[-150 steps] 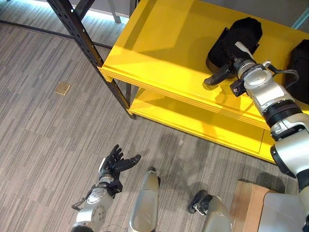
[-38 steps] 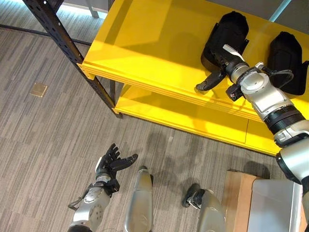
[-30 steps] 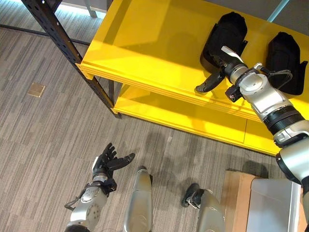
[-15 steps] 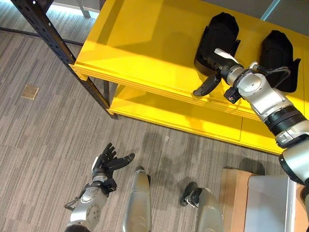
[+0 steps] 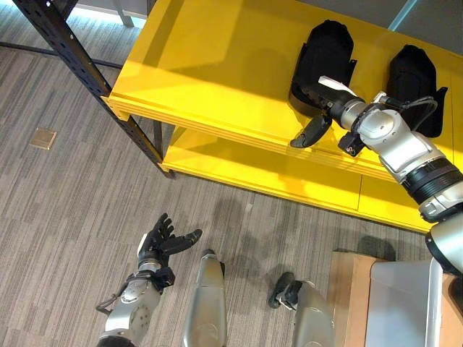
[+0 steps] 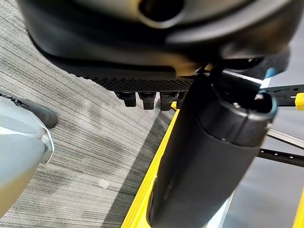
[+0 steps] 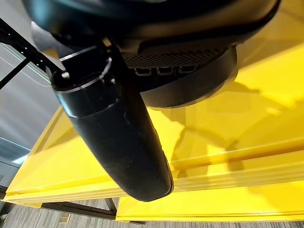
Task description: Move parts from the plastic box to the shelf.
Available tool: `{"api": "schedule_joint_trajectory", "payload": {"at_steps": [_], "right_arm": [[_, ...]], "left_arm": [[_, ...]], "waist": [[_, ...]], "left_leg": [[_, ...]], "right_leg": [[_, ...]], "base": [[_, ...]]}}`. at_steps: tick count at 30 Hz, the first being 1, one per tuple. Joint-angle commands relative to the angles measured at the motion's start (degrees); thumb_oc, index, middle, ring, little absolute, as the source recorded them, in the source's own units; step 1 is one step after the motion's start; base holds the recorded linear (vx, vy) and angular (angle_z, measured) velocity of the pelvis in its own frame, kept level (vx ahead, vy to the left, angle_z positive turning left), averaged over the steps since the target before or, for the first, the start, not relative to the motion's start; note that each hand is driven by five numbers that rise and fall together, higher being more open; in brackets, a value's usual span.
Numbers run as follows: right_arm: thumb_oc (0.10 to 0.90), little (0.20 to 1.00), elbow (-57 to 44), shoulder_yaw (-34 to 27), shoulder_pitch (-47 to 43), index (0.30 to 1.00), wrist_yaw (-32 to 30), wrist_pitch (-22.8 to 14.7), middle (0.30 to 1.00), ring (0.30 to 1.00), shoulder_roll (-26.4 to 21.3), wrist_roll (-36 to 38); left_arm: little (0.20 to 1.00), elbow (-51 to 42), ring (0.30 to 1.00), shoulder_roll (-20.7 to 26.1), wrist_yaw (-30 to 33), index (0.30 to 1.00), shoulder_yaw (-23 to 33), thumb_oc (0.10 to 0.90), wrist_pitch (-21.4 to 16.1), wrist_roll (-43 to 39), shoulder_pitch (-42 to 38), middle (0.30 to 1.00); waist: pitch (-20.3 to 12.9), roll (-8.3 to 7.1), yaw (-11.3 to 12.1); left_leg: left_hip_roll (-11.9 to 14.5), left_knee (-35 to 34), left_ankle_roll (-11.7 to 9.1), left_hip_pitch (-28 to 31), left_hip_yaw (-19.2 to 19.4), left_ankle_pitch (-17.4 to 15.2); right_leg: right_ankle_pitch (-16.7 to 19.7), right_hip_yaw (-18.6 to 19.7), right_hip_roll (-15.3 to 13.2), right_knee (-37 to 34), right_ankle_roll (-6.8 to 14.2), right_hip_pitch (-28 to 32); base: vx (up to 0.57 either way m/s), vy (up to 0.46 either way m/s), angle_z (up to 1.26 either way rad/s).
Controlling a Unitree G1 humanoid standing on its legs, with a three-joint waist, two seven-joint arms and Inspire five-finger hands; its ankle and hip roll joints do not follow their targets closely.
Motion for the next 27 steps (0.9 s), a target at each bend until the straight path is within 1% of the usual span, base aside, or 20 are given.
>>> {"api": "schedule_joint_trajectory", "payload": {"at_steps": [1, 9, 16, 20, 27], "right_arm": [[0.900, 1.000, -2.5, -0.5, -2.4, 1.000, -0.2, -1.8, 1.000, 1.000, -2.4, -1.1], [0.900, 1.000, -4.2, -0.5, -3.8, 1.000, -0.5, -2.1, 1.000, 1.000, -3.4, -0.9], [0.900, 1.000, -7.4, 0.5, -7.0, 1.000, -1.0, -2.4, 1.000, 1.000, -5.2, -0.5], [0.900, 1.000, -10.5, 0.6, -10.4, 1.000, -2.1, -3.3, 1.000, 1.000, -7.3, 1.6], [0.900, 1.000, -11.3, 1.3, -12.9, 1.000, -3.0, -3.7, 1.000, 1.000, -9.7, 2.4]], "left_arm": [[1.000, -3.7, 1.000, 3.5, -0.8, 1.000, 2.4, 0.900, -3.3, 1.3, -0.8, 1.000], [1.000, -3.5, 1.000, 3.4, -0.7, 1.000, 2.7, 0.900, -3.4, 0.9, -0.8, 1.000], [1.000, -3.4, 1.000, 3.7, -0.7, 1.000, 3.2, 0.900, -3.4, 1.0, -0.8, 1.000], [1.000, -2.9, 1.000, 4.0, -0.7, 1.000, 3.5, 0.900, -3.4, 0.8, -0.7, 1.000], [1.000, -2.7, 1.000, 4.4, -0.7, 1.000, 4.1, 0.900, -3.5, 0.8, -0.3, 1.000]], "waist": [[-0.4, -1.30, 0.7], [-0.9, -1.53, 0.5], [-1.5, -1.76, 0.2], [-1.9, -1.94, -0.2], [-2.4, -2.06, -0.5]], "left_leg": [[2.4, -1.3, -0.7, -2.9, -3.2, 1.7], [2.5, -1.1, -0.7, -3.0, -3.2, 1.6], [2.6, -1.0, -0.7, -2.8, -3.1, 1.3], [2.6, -0.7, -0.7, -3.0, -3.1, 1.1], [2.8, -0.5, -0.7, -3.2, -3.2, 1.1]], "right_leg": [[-6.2, 2.2, -1.5, -1.3, 2.7, 12.6], [-6.2, 2.2, -1.5, -1.5, 2.7, 12.8], [-6.2, 2.4, -1.4, -1.5, 2.8, 12.8], [-6.2, 2.5, -1.5, -1.4, 2.8, 12.6], [-6.4, 2.6, -1.3, -1.3, 2.7, 12.5]], "base": [[0.00, 0.000, 0.00], [0.00, 0.000, 0.00], [0.00, 0.000, 0.00], [0.00, 0.000, 0.00], [0.00, 0.000, 0.00]]}}
